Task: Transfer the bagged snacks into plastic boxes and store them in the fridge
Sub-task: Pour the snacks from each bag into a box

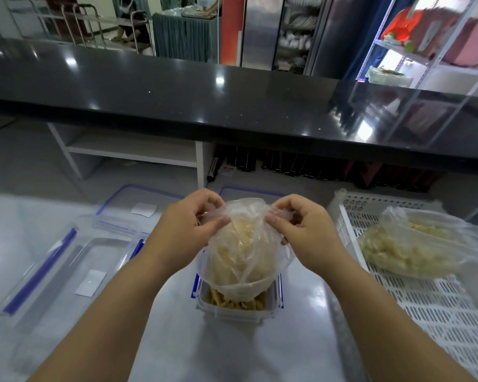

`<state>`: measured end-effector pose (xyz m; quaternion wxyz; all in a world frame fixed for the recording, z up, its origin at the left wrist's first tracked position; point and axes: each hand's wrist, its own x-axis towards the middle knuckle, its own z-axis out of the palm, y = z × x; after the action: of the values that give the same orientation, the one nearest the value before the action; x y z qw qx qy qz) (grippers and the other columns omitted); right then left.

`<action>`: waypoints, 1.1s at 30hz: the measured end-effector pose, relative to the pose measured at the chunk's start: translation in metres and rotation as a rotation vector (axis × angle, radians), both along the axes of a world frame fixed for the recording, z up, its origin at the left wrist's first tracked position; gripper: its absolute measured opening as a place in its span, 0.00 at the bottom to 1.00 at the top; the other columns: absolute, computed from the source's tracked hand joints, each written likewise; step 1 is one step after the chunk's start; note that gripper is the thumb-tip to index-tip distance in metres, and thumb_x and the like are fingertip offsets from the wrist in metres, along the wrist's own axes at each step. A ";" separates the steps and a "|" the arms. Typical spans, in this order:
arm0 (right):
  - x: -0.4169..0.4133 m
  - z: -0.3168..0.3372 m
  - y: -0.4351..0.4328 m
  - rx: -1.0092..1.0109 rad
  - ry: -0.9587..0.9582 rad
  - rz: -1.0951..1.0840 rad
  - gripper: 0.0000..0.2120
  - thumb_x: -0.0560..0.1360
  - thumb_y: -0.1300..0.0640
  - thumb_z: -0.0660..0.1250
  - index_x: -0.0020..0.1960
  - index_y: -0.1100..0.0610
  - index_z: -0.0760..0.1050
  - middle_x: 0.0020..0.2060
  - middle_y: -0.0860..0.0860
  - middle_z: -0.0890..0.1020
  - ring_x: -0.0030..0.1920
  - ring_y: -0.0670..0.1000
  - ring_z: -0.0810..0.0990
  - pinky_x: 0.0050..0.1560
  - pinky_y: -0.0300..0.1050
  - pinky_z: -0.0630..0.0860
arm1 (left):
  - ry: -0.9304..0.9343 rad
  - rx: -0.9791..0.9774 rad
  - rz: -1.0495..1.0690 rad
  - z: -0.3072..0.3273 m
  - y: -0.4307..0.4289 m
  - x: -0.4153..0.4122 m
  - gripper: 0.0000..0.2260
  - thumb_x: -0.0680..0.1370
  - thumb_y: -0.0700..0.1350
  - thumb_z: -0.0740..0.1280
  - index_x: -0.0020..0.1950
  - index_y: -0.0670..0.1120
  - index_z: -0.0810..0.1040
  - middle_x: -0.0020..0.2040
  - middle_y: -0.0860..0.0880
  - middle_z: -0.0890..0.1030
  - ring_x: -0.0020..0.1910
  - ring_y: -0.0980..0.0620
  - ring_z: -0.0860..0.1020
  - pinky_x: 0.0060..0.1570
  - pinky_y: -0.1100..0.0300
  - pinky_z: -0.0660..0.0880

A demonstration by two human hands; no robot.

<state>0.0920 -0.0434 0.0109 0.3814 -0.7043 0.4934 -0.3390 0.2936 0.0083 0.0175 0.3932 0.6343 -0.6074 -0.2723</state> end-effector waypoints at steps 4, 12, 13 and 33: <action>0.002 -0.007 -0.002 0.061 0.175 0.031 0.02 0.73 0.53 0.71 0.42 0.47 0.79 0.36 0.50 0.81 0.34 0.48 0.78 0.37 0.42 0.77 | -0.037 0.050 0.032 -0.010 -0.002 0.001 0.01 0.74 0.47 0.70 0.44 0.52 0.80 0.38 0.57 0.79 0.36 0.60 0.78 0.39 0.60 0.78; 0.001 -0.005 -0.003 -0.193 0.024 -0.109 0.02 0.74 0.56 0.71 0.44 0.50 0.78 0.39 0.43 0.79 0.39 0.43 0.76 0.39 0.34 0.72 | -0.046 -0.084 0.095 -0.010 -0.004 0.005 0.01 0.75 0.47 0.69 0.45 0.53 0.79 0.42 0.58 0.77 0.39 0.61 0.76 0.39 0.67 0.76; 0.001 -0.006 -0.004 -0.171 0.074 -0.089 0.01 0.74 0.55 0.70 0.45 0.50 0.78 0.39 0.43 0.78 0.39 0.42 0.76 0.39 0.33 0.71 | -0.060 -0.082 0.089 -0.010 -0.004 0.005 0.02 0.75 0.47 0.69 0.45 0.54 0.79 0.42 0.59 0.77 0.39 0.63 0.75 0.37 0.71 0.74; -0.124 0.029 0.049 -0.411 -0.050 -0.471 0.09 0.71 0.61 0.72 0.41 0.46 0.79 0.34 0.50 0.81 0.32 0.52 0.77 0.29 0.36 0.74 | -0.037 -0.224 -0.240 0.015 -0.026 -0.064 0.02 0.73 0.49 0.68 0.43 0.57 0.79 0.42 0.58 0.80 0.46 0.61 0.77 0.40 0.68 0.75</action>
<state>-0.0315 0.0060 0.0399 0.1541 -0.6245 0.5546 -0.5279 0.2292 -0.0178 0.0325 0.4150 0.5143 -0.7125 -0.2360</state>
